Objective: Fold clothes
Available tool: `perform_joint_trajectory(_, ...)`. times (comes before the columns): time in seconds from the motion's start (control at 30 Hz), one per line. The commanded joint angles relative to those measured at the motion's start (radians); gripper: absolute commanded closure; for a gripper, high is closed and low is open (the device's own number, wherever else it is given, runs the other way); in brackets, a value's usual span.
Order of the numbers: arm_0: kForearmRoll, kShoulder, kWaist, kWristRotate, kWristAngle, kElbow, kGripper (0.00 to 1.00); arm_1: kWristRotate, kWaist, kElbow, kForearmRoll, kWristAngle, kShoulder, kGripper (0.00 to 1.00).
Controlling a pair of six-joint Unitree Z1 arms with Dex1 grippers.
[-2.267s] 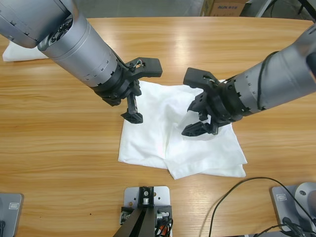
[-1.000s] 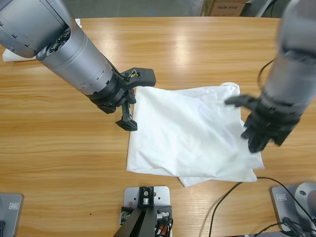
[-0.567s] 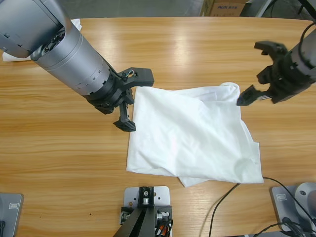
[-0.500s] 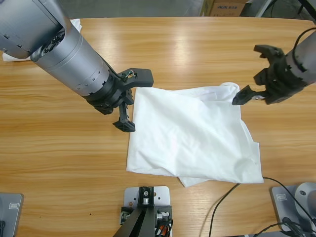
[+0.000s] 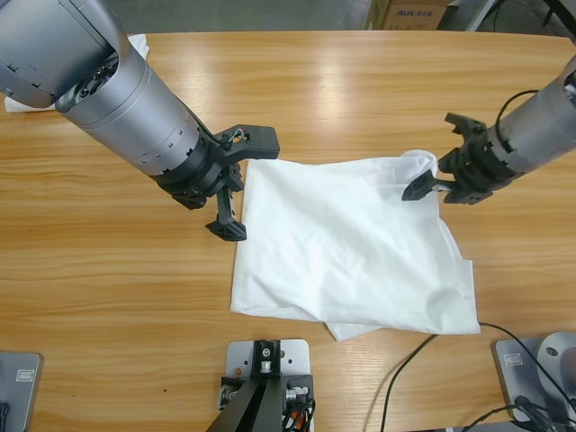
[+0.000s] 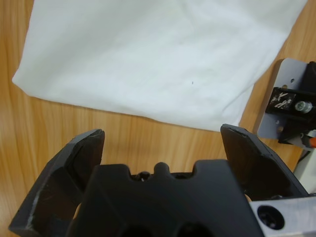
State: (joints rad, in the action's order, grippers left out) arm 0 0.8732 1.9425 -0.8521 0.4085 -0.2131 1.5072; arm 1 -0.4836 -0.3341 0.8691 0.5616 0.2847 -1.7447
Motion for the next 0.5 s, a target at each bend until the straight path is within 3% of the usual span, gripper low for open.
perform_joint_trajectory(0.03,-0.013,-0.009,-0.002,-0.014,-0.02,-0.035,0.078,-0.02,0.045,-0.032,-0.057,0.054,-0.057,0.757)
perform_joint_trajectory(0.1,-0.013,-0.01,-0.002,-0.014,-0.02,-0.039,0.078,-0.008,0.045,-0.045,-0.077,0.057,-0.058,0.985)
perform_joint_trajectory(0.5,-0.013,-0.011,-0.002,-0.016,-0.026,-0.042,0.078,0.146,0.045,-0.068,-0.075,0.013,0.04,1.0)
